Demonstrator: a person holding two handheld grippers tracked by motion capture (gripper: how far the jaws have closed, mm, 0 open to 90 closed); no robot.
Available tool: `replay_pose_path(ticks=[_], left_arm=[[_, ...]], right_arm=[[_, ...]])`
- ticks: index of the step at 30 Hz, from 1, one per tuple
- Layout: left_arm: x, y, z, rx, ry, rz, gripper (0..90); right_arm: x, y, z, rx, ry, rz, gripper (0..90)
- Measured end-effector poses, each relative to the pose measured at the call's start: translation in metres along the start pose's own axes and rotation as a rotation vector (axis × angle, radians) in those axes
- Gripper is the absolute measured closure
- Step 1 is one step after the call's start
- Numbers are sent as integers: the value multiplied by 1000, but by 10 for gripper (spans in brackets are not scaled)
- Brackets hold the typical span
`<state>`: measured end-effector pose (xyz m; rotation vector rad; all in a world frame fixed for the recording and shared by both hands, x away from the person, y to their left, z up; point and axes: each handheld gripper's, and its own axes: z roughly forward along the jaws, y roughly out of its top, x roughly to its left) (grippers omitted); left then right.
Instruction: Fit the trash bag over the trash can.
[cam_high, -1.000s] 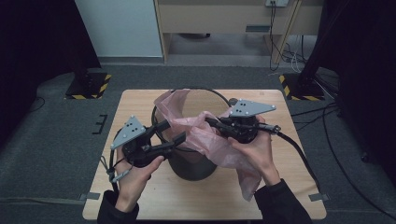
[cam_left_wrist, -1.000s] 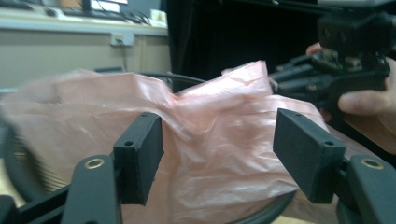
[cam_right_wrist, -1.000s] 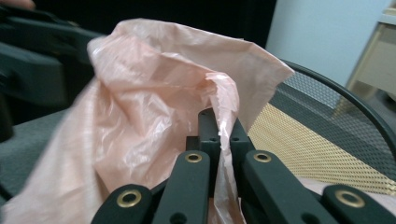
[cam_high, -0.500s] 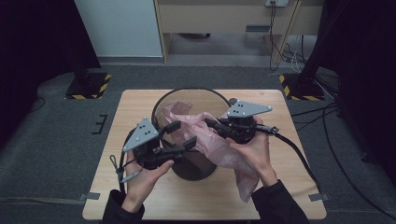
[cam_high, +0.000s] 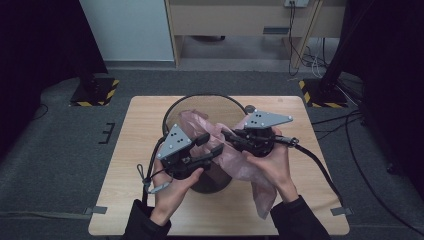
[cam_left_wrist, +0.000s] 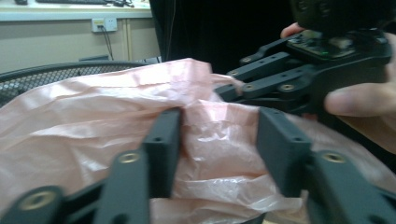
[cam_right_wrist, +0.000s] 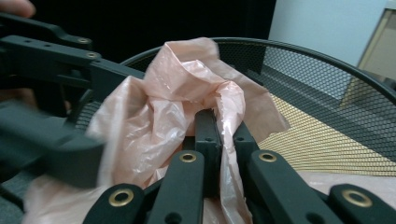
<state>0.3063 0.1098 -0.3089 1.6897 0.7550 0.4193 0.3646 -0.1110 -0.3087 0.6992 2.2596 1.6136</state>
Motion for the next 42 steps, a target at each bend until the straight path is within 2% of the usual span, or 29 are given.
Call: replay_pose_path(ticks=[6, 9, 12, 15, 18, 22, 25, 29, 36, 39, 40, 42], left_arm=[[2, -2, 1, 21, -20, -13, 818], [3, -3, 1, 10, -36, -43, 888], [4, 0, -2, -13, -50, -63, 899], [9, 4, -6, -29, -64, -88, 900], [15, 6, -7, -34, -67, -116, 900], [25, 11, -9, -41, -52, -154, 900], [32, 15, -13, -48, -41, -182, 900], [41, 20, -17, -57, -20, -186, 900], [62, 16, -15, -49, 12, -229, 900], [69, 12, -14, -50, 28, -245, 900], [71, 11, -14, -49, 36, -249, 900], [77, 9, -14, -50, 49, -261, 900]], right_arm=[[2, 1, -4, -15, 42, 10, 834], [3, 1, -10, -21, 39, -12, 769], [2, 6, -23, -58, 57, -12, 693], [0, 13, -43, -135, 90, 16, 646], [-5, 19, -63, -184, 75, 14, 587], [-9, 19, -78, -189, 41, -30, 531], [-9, 19, -81, -184, 34, -50, 486], [-9, 17, -82, -170, 12, -73, 455], [-16, 16, -94, -227, -27, -52, 399], [-18, 12, -95, -226, -31, -44, 380], [-18, 11, -95, -224, -28, -41, 382], [-18, 8, -92, -218, -11, -34, 440]])
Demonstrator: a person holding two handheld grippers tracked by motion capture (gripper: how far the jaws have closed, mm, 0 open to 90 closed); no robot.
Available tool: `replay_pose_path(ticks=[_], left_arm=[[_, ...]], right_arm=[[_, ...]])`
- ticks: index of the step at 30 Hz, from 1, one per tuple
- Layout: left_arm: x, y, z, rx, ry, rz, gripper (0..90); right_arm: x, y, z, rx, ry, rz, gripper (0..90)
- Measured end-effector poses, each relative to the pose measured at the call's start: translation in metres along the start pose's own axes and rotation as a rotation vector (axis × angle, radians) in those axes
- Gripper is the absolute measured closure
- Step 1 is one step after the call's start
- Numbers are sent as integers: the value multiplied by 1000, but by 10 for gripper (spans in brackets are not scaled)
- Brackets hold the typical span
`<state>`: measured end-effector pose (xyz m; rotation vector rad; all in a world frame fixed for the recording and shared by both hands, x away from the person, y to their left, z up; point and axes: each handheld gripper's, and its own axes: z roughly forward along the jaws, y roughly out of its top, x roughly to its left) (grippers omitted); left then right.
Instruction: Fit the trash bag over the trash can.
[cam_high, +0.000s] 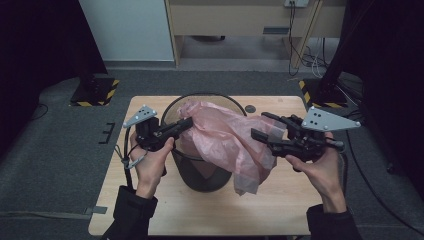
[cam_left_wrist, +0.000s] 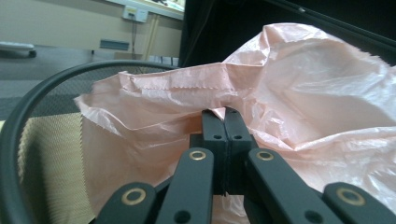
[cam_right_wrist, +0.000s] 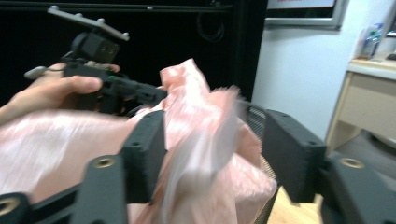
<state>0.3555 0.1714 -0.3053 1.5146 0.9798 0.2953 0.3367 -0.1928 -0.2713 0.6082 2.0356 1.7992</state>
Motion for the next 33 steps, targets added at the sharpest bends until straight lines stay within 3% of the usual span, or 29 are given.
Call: replay_pose_path(ticks=[1, 2, 5, 7, 9, 15, 18, 24, 29, 33], left_arm=[[3, 0, 0, -3, 4, -2, 900], [4, -1, 0, -5, 6, -1, 900], [6, -2, 0, -13, -29, 17, 896], [4, -3, -1, -17, -45, 39, 854], [4, -4, -2, -29, -66, 55, 806], [4, -7, -7, -84, -83, 73, 567], [2, -8, -14, -116, -57, 108, 434], [-8, -11, -26, -127, -82, 131, 381], [-29, -17, -32, -115, -133, 167, 358], [-44, -23, -31, -97, -159, 199, 336]], right_arm=[[0, -2, 2, 6, 22, 12, 494], [1, -5, 3, 17, 53, 23, 603], [5, -11, 12, 47, 140, 40, 818], [8, -13, 18, 36, 189, 53, 890], [9, -13, 25, 15, 207, 61, 898], [6, -9, 50, 15, 149, 53, 900], [1, -6, 64, 16, 109, 59, 900], [-8, -4, 79, 14, 51, 110, 900], [-13, -6, 86, 48, -25, 103, 899], [-14, -8, 88, 62, -45, 94, 898]])
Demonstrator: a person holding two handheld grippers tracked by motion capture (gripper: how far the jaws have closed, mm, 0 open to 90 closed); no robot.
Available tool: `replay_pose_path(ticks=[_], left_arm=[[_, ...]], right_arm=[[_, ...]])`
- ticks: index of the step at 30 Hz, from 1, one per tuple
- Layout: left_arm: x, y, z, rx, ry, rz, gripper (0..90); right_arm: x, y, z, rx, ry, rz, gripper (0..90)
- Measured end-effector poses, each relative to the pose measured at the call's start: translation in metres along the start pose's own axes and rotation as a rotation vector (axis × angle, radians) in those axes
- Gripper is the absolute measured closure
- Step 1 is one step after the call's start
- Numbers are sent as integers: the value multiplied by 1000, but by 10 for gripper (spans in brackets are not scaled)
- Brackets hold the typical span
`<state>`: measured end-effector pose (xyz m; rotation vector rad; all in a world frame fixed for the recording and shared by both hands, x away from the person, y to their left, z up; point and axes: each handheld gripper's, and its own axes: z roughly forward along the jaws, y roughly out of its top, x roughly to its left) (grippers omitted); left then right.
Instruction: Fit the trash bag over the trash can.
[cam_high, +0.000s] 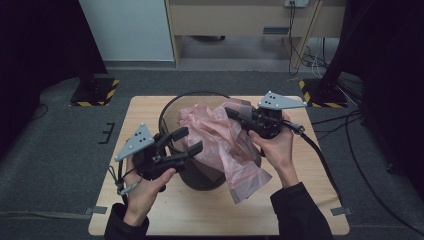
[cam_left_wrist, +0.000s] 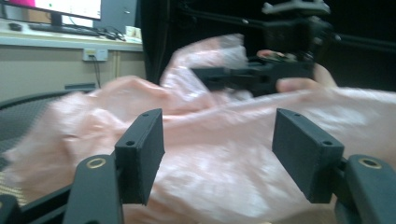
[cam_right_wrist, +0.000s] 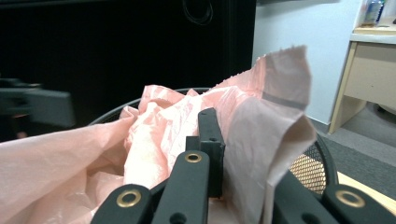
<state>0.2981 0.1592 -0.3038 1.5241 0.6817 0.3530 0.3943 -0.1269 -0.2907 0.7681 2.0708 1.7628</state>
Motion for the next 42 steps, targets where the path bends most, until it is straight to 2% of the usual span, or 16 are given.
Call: replay_pose_path(ticks=[2, 5, 7, 11, 12, 15, 17, 19, 21, 25, 30, 32, 35, 39, 40, 42], left_arm=[[-6, -3, 3, 7, 2, 15, 315], [-12, -8, 12, 45, 14, 32, 313], [-13, -10, 17, 70, 10, 27, 360], [-16, -16, 27, 122, 11, 35, 556], [-16, -16, 28, 132, 11, 35, 630], [-17, -17, 32, 153, -5, 25, 826], [-17, -16, 31, 167, -2, 12, 900], [-16, -14, 29, 162, -10, -6, 900], [-14, -10, 25, 132, -32, -28, 900], [-8, -1, 13, 81, -36, -47, 900], [-8, 1, 8, 75, -7, -21, 900], [-4, 4, 7, 61, 4, -28, 900], [10, 11, 4, 35, 30, -59, 900], [38, 24, -5, -12, 86, -117, 900], [48, 28, -8, -25, 118, -128, 900], [62, 32, -13, -56, 150, -165, 900]], right_arm=[[1, -1, 1, 7, -8, -5, 897], [3, -2, 3, 4, -8, -4, 897], [4, -3, 3, 1, -7, -5, 897], [7, -6, 3, 8, -5, -20, 896], [8, -6, 3, 9, -2, -23, 896], [9, -6, 1, 10, 1, -26, 895], [9, -5, -2, 11, -3, -30, 896], [8, -3, -5, 9, -5, -34, 896], [8, -1, -10, 1, -5, -34, 896], [6, 3, -19, -11, -10, -39, 895], [3, 4, -20, -7, -22, -38, 896], [3, 4, -17, -6, -21, -34, 895], [1, 6, -17, -19, -10, -21, 895], [-8, 13, -22, -54, -8, 19, 894], [-11, 16, -24, -68, -8, 33, 893], [-18, 20, -28, -91, -17, 55, 891]])
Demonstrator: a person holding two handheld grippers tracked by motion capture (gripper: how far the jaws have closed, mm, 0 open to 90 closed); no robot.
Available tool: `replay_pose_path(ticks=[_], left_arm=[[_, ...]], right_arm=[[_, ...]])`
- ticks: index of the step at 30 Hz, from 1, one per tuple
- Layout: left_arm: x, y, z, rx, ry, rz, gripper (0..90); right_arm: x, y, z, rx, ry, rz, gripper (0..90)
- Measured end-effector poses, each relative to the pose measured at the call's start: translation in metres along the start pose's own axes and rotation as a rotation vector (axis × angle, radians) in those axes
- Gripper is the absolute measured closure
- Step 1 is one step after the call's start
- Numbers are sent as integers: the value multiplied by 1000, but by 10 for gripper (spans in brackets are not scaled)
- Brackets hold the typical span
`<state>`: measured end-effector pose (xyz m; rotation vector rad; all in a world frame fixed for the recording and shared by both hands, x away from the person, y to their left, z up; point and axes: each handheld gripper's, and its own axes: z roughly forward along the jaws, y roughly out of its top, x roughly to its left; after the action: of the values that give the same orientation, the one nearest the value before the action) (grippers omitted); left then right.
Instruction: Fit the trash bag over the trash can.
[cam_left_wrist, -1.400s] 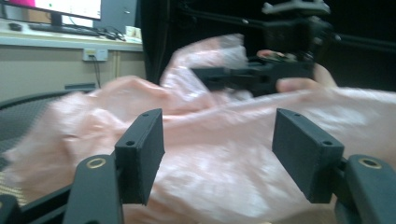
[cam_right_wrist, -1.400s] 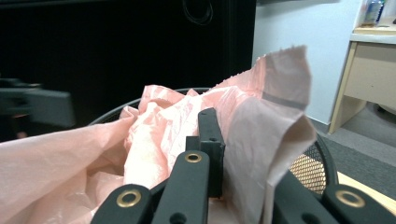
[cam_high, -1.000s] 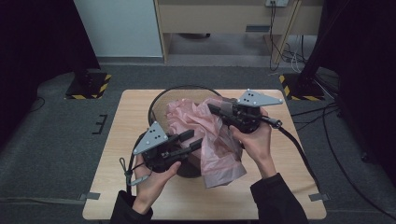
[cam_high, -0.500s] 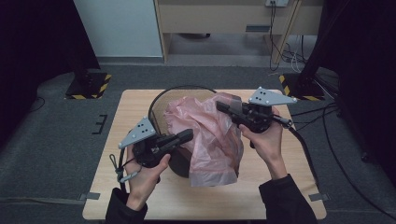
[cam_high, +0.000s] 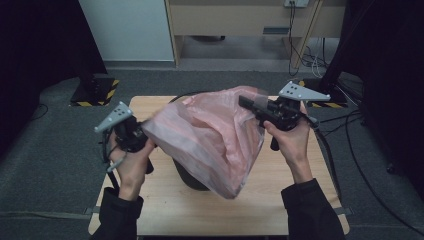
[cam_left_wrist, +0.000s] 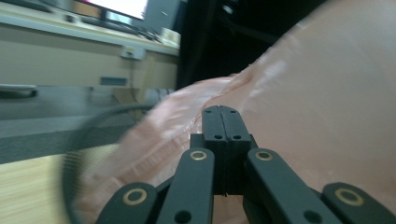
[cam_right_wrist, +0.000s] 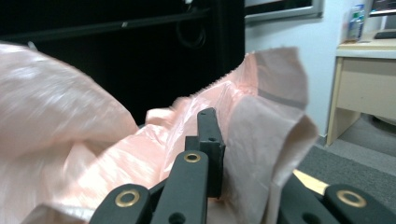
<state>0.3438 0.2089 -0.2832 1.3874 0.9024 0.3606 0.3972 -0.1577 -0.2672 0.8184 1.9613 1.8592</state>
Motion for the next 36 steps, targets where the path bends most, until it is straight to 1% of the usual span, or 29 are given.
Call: replay_pose_path(ticks=[2, 3, 4, 5, 7, 8, 9, 10, 12, 13, 14, 15, 17, 19, 20, 21, 25, 28, 30, 31, 33, 35, 36], left_arm=[[16, 5, -4, -21, 42, -19, 900], [24, 7, -6, -31, 53, -34, 900], [31, 8, -7, -39, 61, -39, 900], [37, 9, -7, -38, 84, -38, 900], [48, 8, -5, -37, 100, -68, 900], [53, 6, -4, -33, 122, -64, 900], [57, 5, -2, -30, 134, -66, 900], [61, 2, 0, -28, 133, -72, 900], [67, -4, 4, -4, 145, -70, 900], [69, -8, 5, 3, 136, -78, 900], [72, -13, 6, 3, 129, -84, 900], [73, -15, 7, 9, 129, -82, 900], [75, -20, 8, 15, 109, -80, 900], [75, -23, 10, 21, 107, -75, 900], [75, -24, 12, 19, 106, -70, 900], [74, -25, 13, 23, 103, -63, 900], [72, -27, 16, 19, 88, -49, 900], [70, -28, 19, 25, 64, -14, 900], [68, -29, 22, 40, 51, 5, 900], [65, -30, 24, 44, 51, 18, 900], [61, -32, 27, 52, 62, 42, 900], [58, -33, 29, 47, 74, 61, 900], [58, -34, 29, 41, 78, 64, 900]], right_arm=[[-7, 4, -2, -17, -24, 11, 884], [-9, 5, -3, -25, -39, 16, 877], [-11, 6, -4, -38, -54, 22, 874], [-12, 8, -4, -49, -65, 26, 870], [-15, 9, -4, -78, -99, 27, 871], [-16, 9, -3, -84, -117, 27, 874], [-17, 9, -1, -85, -139, 26, 875], [-19, 8, 1, -78, -158, 22, 878], [-21, 5, 4, -55, -184, 9, 878], [-22, 4, 6, -49, -193, 3, 879], [-24, 1, 7, -50, -191, 16, 880], [-27, -4, 8, -45, -195, 34, 881], [-30, -11, 10, -14, -220, 23, 881], [-34, -20, 11, -7, -212, 37, 882], [-35, -24, 12, -14, -207, 45, 882], [-37, -28, 13, -27, -191, 56, 881], [-38, -43, 20, -12, -168, 37, 870], [-38, -53, 26, -3, -151, 36, 853], [-37, -57, 29, 4, -144, 30, 839], [-37, -59, 31, 10, -146, 23, 835], [-36, -61, 33, -2, -136, 29, 820], [-35, -61, 34, -5, -131, 26, 812], [-35, -61, 33, -3, -134, 20, 807]])
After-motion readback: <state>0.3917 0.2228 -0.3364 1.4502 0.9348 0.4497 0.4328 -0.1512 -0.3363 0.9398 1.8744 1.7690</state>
